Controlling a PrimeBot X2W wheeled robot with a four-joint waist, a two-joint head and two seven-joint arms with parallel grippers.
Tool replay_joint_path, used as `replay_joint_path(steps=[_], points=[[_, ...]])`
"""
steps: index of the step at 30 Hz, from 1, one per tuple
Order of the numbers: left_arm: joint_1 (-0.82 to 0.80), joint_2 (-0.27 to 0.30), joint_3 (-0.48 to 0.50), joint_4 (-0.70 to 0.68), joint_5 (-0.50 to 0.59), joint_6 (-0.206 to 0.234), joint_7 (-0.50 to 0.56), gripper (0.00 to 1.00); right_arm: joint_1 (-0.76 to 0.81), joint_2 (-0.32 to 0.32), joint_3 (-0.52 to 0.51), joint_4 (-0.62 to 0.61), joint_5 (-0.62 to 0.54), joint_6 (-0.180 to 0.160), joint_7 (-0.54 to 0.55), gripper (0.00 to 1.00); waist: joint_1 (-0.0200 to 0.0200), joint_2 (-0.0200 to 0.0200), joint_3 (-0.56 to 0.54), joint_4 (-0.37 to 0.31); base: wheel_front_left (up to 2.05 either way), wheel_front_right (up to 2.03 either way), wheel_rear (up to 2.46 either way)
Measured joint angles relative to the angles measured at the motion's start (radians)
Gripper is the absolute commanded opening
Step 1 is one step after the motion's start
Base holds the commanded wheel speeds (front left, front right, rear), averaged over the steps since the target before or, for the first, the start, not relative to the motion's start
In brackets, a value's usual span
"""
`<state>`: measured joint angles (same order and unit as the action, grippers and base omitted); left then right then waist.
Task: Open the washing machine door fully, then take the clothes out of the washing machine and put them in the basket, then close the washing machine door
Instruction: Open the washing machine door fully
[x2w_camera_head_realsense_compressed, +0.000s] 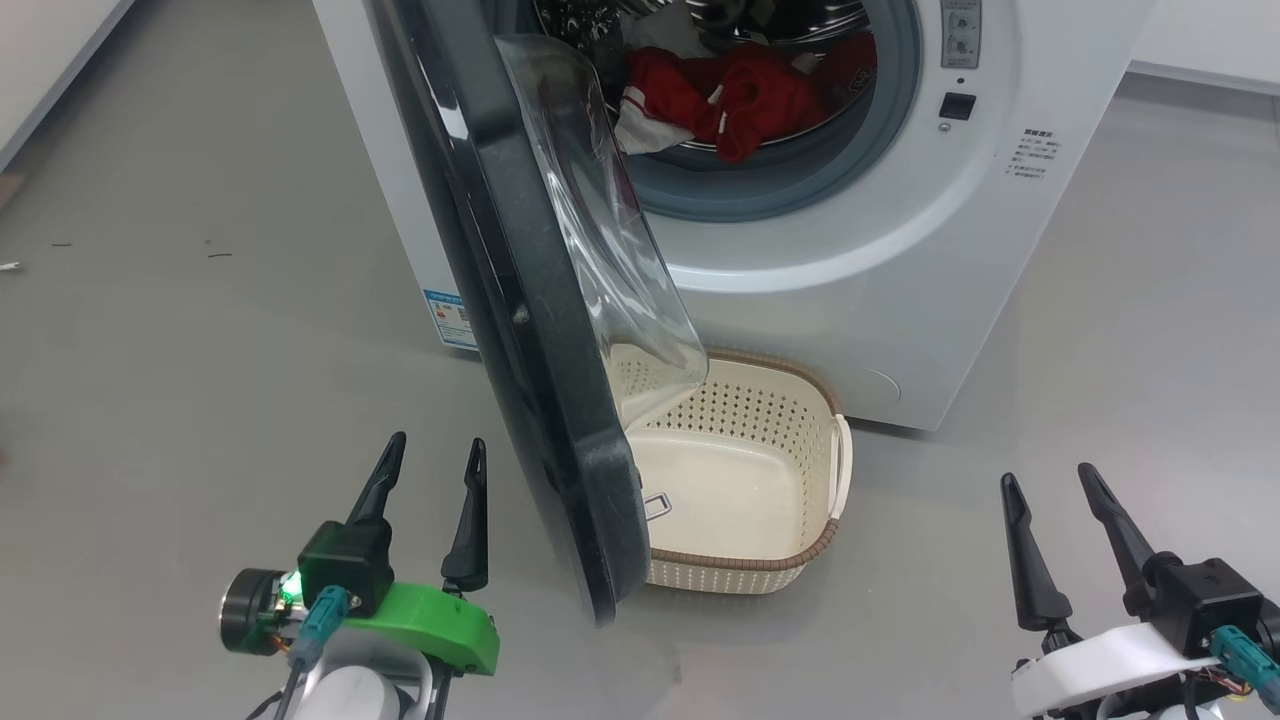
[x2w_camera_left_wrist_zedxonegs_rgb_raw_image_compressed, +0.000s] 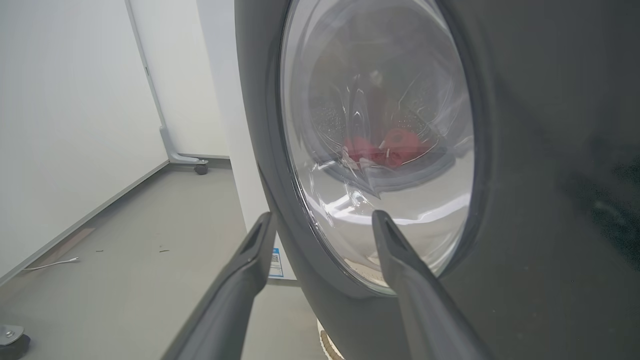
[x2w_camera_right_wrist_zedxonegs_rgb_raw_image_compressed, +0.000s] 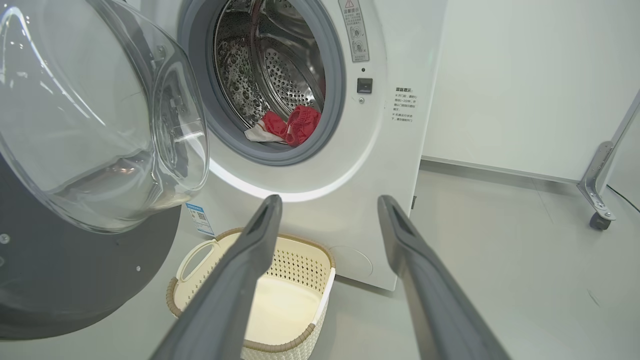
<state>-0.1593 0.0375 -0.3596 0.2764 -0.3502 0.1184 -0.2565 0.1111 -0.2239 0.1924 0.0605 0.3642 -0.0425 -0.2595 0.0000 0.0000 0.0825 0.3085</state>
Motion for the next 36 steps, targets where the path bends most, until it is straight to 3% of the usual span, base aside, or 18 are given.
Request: replay_joint_path(steps=[18,19,21,22,36], points=[[0.000,0.000,0.004,0.002,0.001,0.000,0.000,1.00,0.000,0.038,-0.018,-0.006,-0.040,0.000,0.000,1.00,0.0000,0.0000,0.000,0.001,0.00,0.00,0.00],[0.000,0.000,0.004,0.002,0.001,0.000,0.000,0.97,0.000,0.039,-0.020,-0.006,-0.042,0.000,0.000,1.00,0.0000,0.0000,0.000,0.001,0.00,0.00,0.00],[0.000,0.000,0.006,0.002,0.001,0.000,0.000,0.38,0.000,0.042,-0.023,-0.006,-0.043,0.000,0.000,1.00,0.0000,0.0000,0.000,0.001,0.00,0.00,0.00],[0.001,0.000,0.007,0.003,0.001,0.000,0.000,0.03,0.000,0.043,-0.024,-0.006,-0.043,0.001,0.000,1.00,0.0000,0.0000,0.000,0.001,0.00,0.00,0.00],[0.001,0.001,0.046,-0.021,0.002,0.000,0.000,0.00,0.000,0.060,-0.049,-0.005,-0.063,0.015,0.000,1.00,0.0000,0.0000,0.000,0.006,0.00,0.00,0.00]])
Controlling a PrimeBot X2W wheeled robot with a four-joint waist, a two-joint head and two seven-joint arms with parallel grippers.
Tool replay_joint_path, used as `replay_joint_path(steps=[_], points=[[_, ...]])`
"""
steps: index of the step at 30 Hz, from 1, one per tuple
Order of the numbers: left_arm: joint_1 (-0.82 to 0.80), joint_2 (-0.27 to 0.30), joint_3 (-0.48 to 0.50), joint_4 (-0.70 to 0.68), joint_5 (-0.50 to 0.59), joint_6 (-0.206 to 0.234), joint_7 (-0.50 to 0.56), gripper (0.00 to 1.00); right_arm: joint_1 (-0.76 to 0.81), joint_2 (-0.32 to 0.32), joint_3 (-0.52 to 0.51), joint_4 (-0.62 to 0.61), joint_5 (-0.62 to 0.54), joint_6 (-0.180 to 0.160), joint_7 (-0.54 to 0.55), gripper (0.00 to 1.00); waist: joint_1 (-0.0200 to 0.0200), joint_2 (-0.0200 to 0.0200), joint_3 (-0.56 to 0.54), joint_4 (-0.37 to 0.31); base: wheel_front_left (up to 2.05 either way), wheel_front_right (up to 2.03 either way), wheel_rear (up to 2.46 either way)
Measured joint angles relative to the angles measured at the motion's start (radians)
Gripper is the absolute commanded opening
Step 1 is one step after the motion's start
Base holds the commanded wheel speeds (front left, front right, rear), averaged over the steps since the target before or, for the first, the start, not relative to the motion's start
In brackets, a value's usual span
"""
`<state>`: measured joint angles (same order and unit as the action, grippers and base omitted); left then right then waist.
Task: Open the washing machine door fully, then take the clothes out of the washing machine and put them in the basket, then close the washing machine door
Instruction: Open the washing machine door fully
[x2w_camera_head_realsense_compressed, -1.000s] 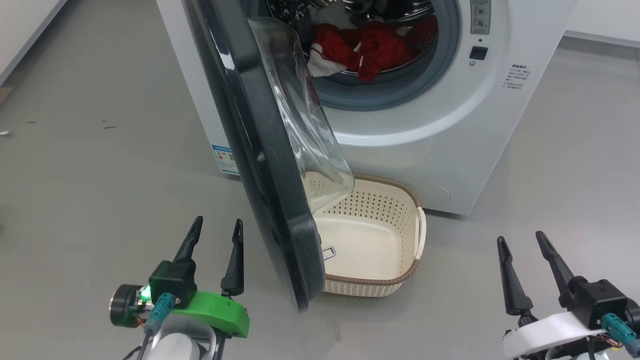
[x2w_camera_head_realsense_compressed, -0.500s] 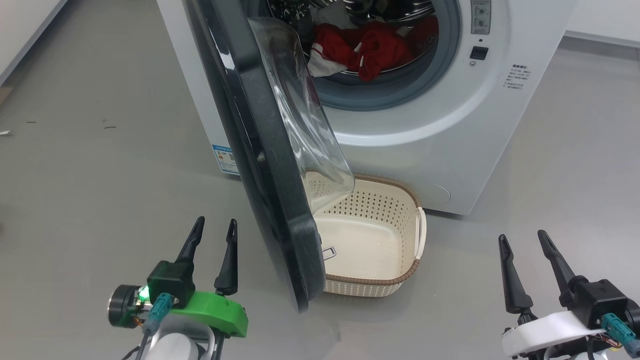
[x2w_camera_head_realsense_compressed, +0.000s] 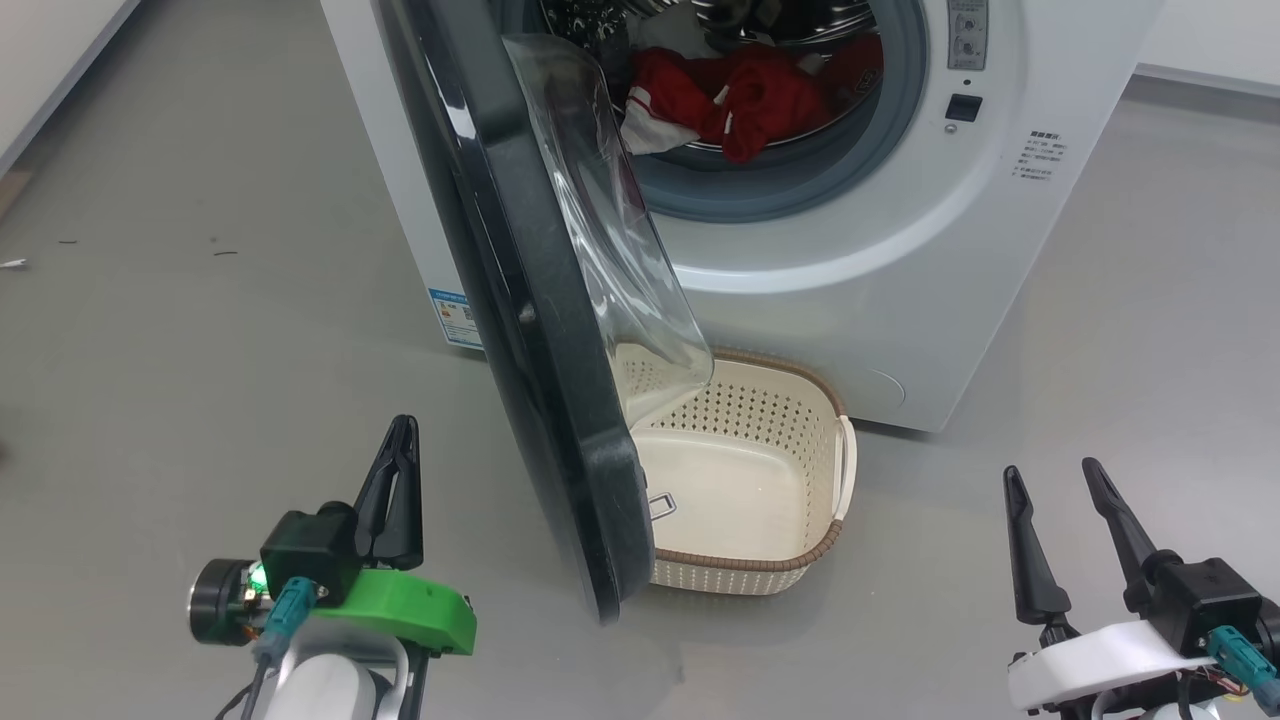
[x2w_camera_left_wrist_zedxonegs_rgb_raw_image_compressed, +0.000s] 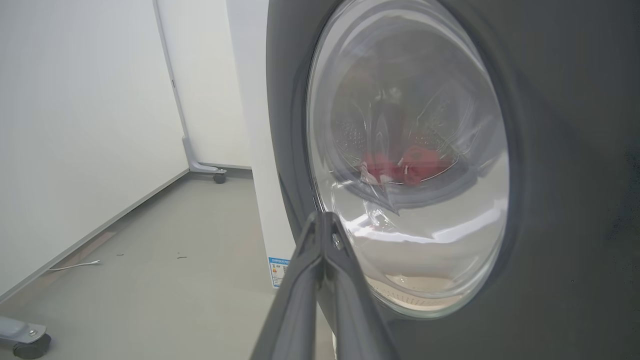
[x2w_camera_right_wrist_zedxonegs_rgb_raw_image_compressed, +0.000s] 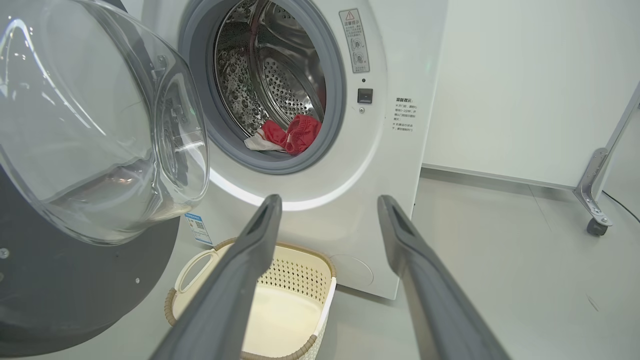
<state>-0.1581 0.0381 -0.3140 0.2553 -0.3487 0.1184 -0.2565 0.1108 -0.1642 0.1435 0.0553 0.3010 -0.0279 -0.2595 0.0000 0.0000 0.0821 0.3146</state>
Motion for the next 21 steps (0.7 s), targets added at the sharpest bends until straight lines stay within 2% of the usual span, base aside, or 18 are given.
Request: replay_joint_path(steps=[6,13,17,21], points=[[-0.002,-0.001,0.037,-0.084,0.037,0.000,0.000,0.00,0.000,0.006,-0.009,0.001,-0.005,0.001,0.000,1.00,0.0000,0.0000,-0.002,0.005,0.00,0.00,0.00],[-0.056,0.000,0.076,-0.310,0.105,0.000,0.000,0.00,0.001,0.013,-0.019,0.003,-0.013,0.008,0.000,1.00,0.0000,0.0000,-0.007,0.010,0.00,0.00,0.00],[-0.088,0.000,0.023,-0.444,0.132,0.000,-0.001,0.00,0.001,0.020,-0.021,0.003,-0.021,0.012,0.000,1.00,0.0000,0.0000,-0.010,0.011,0.00,0.00,0.00],[-0.095,0.000,-0.063,-0.520,0.154,0.000,-0.001,0.00,0.001,0.028,-0.022,0.005,-0.023,0.018,0.000,1.00,0.0000,0.0000,-0.015,0.010,0.00,0.00,0.00]])
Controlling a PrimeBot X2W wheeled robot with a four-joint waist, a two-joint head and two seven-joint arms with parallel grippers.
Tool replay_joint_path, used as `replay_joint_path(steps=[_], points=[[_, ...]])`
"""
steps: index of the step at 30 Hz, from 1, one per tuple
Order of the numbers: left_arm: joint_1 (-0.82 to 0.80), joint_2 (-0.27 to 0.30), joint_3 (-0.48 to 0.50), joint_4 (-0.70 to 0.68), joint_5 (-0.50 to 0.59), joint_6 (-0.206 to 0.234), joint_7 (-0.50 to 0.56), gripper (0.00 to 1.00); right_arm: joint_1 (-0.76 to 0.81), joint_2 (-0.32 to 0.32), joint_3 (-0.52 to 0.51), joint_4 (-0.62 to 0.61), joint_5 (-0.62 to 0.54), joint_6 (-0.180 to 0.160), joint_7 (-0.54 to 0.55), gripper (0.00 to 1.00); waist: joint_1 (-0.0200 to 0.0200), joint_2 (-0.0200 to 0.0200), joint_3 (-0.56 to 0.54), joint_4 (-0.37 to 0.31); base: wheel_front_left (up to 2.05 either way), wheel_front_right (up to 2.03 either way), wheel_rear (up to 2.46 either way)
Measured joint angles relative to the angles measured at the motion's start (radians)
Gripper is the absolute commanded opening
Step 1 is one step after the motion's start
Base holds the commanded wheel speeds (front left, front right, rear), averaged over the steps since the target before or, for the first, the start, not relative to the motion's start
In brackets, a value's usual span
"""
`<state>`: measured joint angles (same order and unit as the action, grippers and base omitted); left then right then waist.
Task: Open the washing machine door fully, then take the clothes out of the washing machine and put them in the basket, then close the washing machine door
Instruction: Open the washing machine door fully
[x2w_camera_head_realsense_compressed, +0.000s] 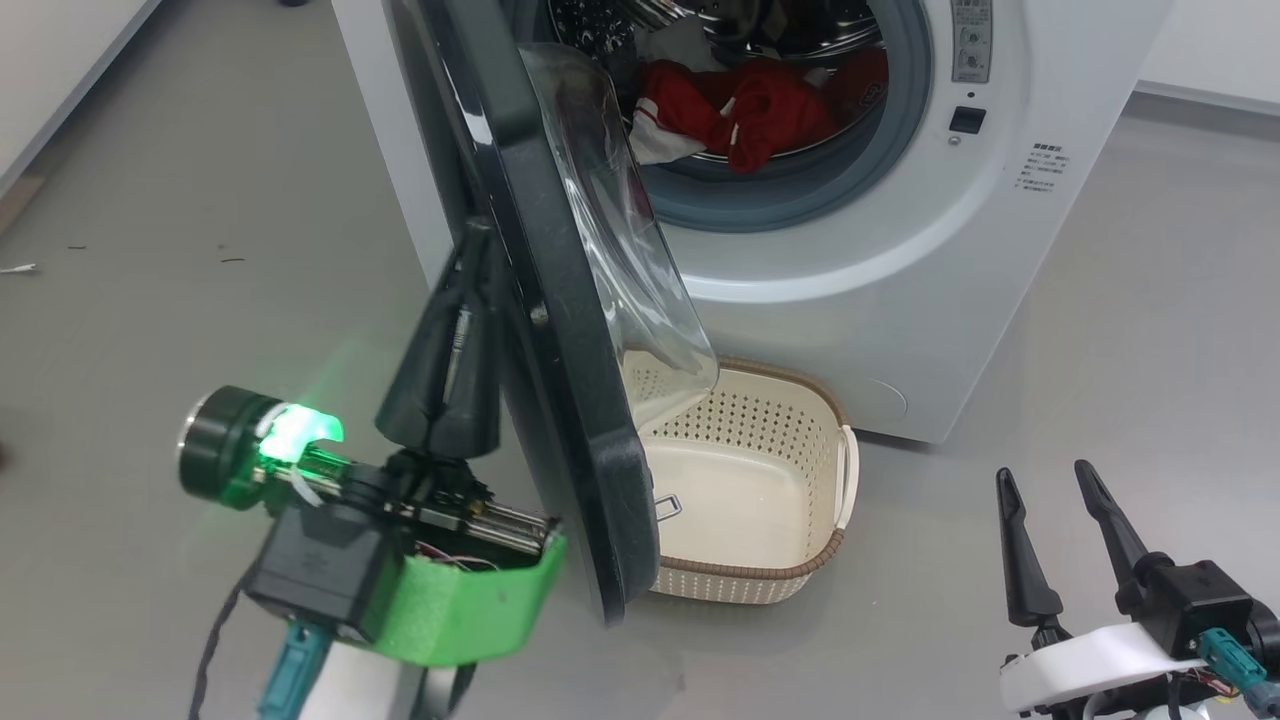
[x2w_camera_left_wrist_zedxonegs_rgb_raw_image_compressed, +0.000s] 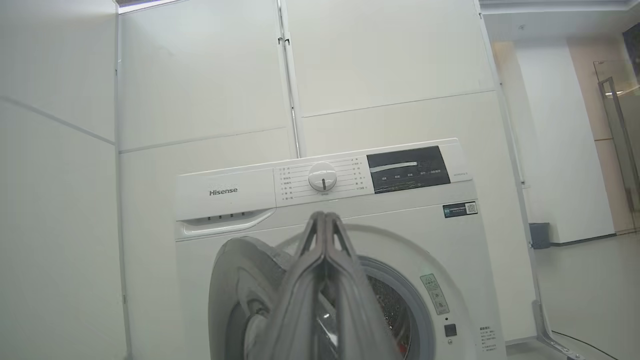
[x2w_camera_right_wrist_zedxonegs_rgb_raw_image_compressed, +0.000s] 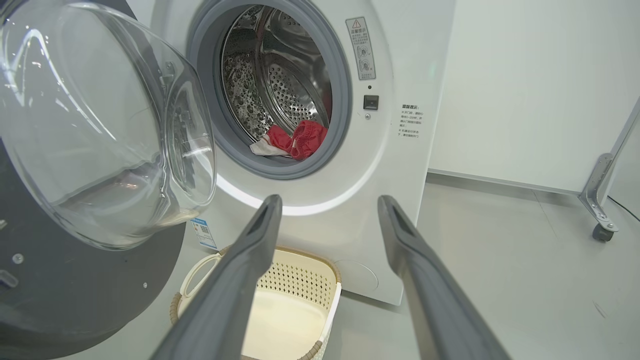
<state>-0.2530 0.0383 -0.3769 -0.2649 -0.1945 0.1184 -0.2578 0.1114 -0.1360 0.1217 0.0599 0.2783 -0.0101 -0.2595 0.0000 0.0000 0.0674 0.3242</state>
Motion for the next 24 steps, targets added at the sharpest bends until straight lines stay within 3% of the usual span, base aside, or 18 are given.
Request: replay_joint_path(steps=[6,13,24], points=[[0.003,0.003,-0.154,-0.042,-0.003,-0.007,0.000,0.00,0.000,0.010,0.000,0.007,-0.010,0.009,0.000,1.00,0.0000,0.0000,-0.008,-0.006,0.00,0.00,0.00],[0.065,0.008,-0.325,0.007,-0.043,-0.071,0.039,0.00,0.000,0.014,-0.003,0.013,-0.018,0.011,0.000,1.00,0.0000,0.0000,-0.012,-0.014,0.00,0.00,0.00],[0.131,0.012,-0.399,0.167,-0.102,-0.072,0.163,0.00,0.000,0.014,-0.014,0.023,-0.034,0.027,0.000,1.00,0.0000,0.0000,0.000,-0.022,0.00,0.00,0.00]])
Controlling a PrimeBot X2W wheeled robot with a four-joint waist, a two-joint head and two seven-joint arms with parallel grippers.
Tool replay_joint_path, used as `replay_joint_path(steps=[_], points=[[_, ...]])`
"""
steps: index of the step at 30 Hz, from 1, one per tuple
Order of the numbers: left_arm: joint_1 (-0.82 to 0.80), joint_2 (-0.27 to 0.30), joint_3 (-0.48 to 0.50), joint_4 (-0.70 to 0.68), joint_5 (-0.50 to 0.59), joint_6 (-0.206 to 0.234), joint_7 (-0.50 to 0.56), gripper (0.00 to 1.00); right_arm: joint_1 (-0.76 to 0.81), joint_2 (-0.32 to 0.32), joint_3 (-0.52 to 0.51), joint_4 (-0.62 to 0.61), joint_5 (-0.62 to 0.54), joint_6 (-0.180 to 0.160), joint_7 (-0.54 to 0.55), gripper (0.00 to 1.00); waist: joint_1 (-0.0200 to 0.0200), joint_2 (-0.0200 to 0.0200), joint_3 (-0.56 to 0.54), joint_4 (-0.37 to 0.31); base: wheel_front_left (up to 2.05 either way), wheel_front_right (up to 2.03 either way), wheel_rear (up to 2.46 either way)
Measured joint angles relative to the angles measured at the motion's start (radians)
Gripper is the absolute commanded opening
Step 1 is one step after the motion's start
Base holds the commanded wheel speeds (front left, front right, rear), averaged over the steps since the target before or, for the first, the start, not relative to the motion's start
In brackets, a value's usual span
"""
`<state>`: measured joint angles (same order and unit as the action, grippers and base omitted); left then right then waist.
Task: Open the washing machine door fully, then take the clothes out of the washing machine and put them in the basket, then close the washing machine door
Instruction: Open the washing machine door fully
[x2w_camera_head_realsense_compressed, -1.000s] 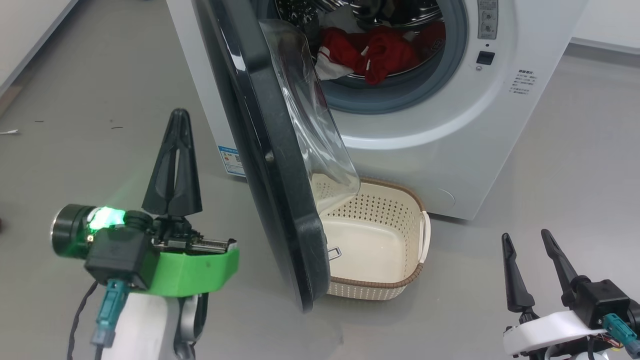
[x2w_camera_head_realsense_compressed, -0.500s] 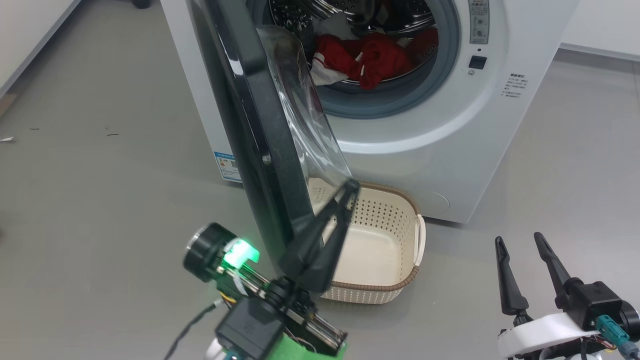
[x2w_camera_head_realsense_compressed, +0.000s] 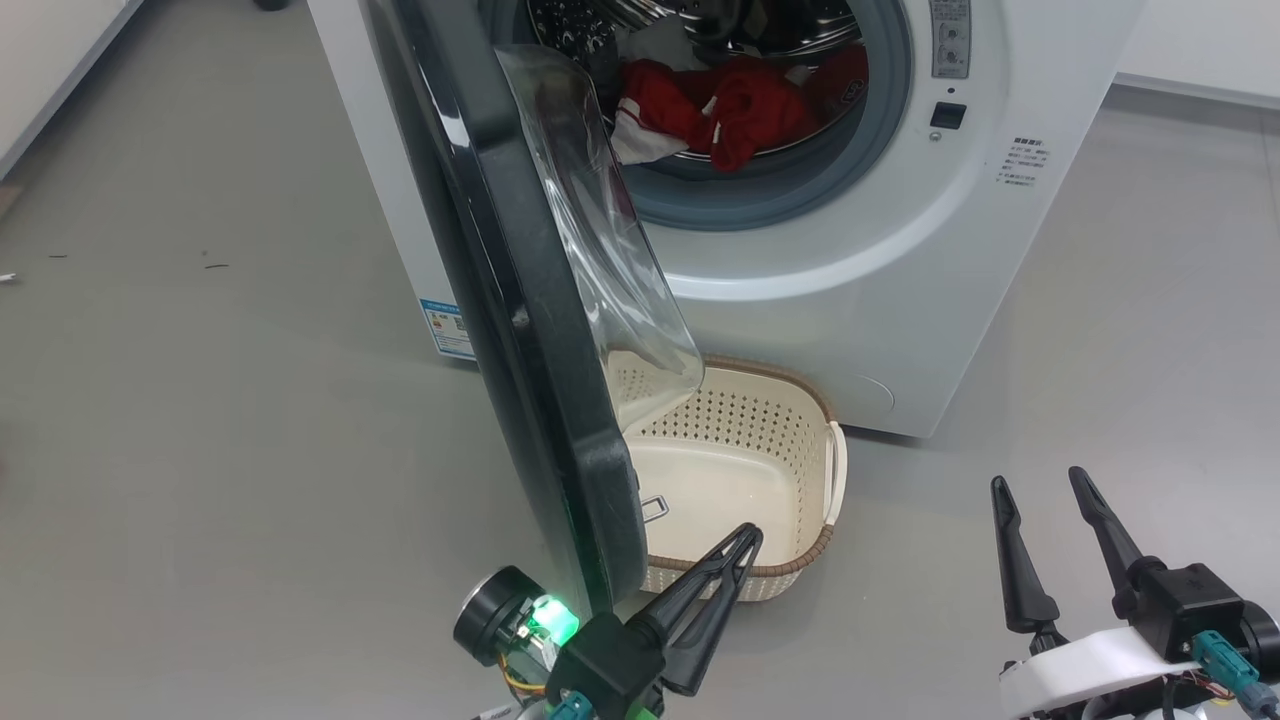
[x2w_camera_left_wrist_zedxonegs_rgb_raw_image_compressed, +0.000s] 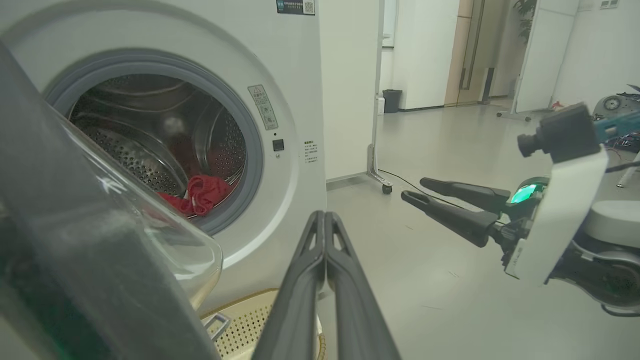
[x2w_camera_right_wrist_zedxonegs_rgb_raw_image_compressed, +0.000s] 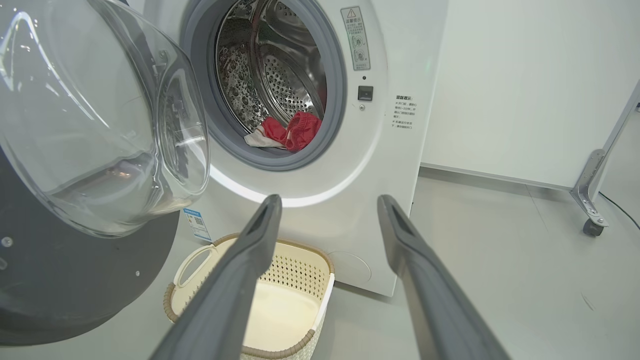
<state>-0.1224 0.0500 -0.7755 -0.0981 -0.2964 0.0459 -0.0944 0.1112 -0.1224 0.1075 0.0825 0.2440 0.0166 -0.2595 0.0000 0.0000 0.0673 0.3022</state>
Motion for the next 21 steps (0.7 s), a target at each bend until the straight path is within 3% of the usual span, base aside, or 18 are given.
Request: replay_joint_path(steps=[11,21], points=[[0.006,0.000,0.065,0.074,-0.036,0.047,0.023,0.00,-0.001,0.004,-0.010,0.003,-0.008,0.008,0.000,1.00,0.0000,0.0000,0.005,-0.004,0.00,0.00,0.00],[0.005,-0.001,0.096,0.108,-0.036,0.059,0.023,0.00,-0.001,0.009,-0.023,0.004,-0.009,0.013,0.000,1.00,0.0000,0.0000,0.008,0.001,0.00,0.00,0.00]])
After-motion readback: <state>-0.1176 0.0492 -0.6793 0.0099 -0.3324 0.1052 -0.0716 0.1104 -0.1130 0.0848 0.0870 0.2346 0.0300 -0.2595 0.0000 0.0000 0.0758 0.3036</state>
